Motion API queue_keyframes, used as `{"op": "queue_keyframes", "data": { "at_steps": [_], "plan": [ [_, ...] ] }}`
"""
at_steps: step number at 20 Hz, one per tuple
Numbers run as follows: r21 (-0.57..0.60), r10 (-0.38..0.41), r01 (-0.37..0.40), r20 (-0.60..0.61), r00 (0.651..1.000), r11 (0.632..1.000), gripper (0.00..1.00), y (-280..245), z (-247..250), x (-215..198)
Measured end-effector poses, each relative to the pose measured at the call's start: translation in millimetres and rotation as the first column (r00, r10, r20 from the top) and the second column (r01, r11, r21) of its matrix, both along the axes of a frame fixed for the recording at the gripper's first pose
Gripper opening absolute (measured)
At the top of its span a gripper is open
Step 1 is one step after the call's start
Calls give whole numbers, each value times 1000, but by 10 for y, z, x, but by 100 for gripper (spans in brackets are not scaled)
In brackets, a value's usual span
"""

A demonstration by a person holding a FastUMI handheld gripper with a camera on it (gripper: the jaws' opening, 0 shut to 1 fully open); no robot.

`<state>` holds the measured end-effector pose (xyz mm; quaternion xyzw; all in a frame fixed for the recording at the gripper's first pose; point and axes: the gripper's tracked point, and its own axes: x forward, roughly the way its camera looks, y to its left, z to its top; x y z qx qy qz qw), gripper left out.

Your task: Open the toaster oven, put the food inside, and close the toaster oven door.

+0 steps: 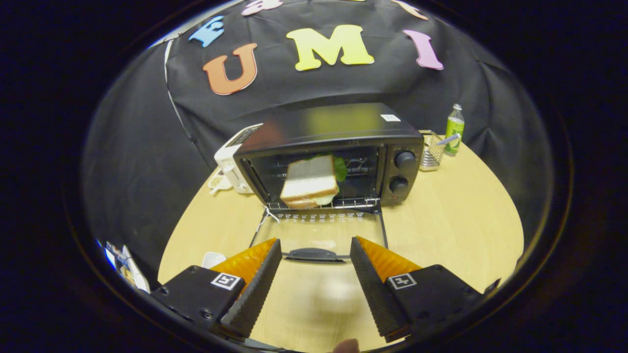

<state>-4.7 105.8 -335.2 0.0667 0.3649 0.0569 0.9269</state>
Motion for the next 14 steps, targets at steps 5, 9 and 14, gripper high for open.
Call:
{"op": "queue_keyframes", "data": {
  "at_steps": [5,9,14],
  "plan": [
    [-35,5,-7,-51,999,999,94,35,-580,-165],
    [-46,-3,-3,-132,991,999,94,79,-1092,-238],
    [-61,-57,49,-153,987,997,94,43,-1297,-70]
  ]
}}
